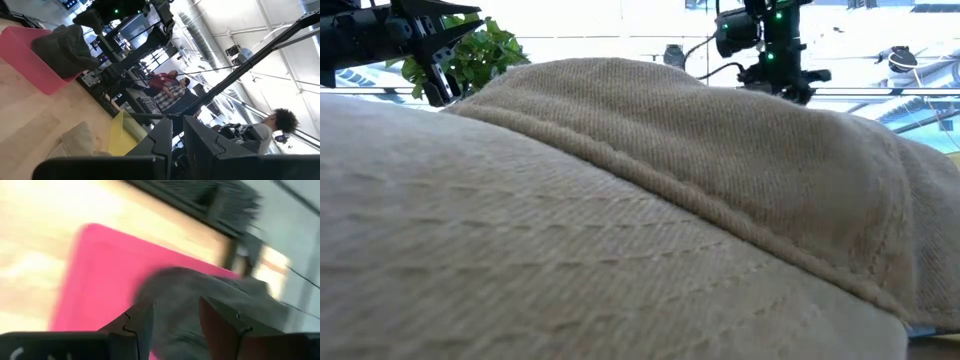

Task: Pick & Place hat
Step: Put the black cap into the red bin

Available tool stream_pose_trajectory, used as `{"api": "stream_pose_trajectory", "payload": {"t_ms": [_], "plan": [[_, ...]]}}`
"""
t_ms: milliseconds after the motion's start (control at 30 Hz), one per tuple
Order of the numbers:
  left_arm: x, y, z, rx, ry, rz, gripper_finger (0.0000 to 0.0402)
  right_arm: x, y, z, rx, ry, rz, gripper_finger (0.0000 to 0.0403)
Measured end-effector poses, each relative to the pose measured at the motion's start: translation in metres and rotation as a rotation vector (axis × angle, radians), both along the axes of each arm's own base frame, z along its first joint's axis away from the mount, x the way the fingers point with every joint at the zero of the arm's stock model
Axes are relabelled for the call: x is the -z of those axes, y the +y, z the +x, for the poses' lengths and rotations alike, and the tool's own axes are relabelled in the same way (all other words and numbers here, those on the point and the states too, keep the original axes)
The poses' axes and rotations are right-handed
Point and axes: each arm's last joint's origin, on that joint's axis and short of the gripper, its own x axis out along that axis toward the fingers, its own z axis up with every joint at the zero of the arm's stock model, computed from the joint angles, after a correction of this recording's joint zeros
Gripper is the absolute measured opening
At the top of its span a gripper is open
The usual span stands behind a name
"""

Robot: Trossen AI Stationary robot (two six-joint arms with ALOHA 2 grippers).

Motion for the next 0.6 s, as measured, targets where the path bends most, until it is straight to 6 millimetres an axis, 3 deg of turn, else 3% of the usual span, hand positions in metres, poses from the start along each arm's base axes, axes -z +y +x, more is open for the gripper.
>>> {"api": "stream_pose_trajectory", "payload": {"t_ms": [233,400,500,600], "plan": [[0.0,0.0,0.0,-0.008,0.001,-0.002,0.0051,0.023,0.012,0.065,-0.275,-0.312,0.143,0.0141],[0.0,0.0,0.0,-0.008,0.001,-0.009,0.0051,0.036,0.015,0.122,-0.381,-0.746,0.306,0.0141],[0.0,0.0,0.0,-0.006,0.001,-0.019,0.0051,0.037,0.019,0.143,-0.498,-0.874,0.289,0.0141],[0.0,0.0,0.0,-0.006,0.001,-0.021,0.0051,0.038,0.024,0.155,-0.624,-0.892,0.293,0.0141]]}}
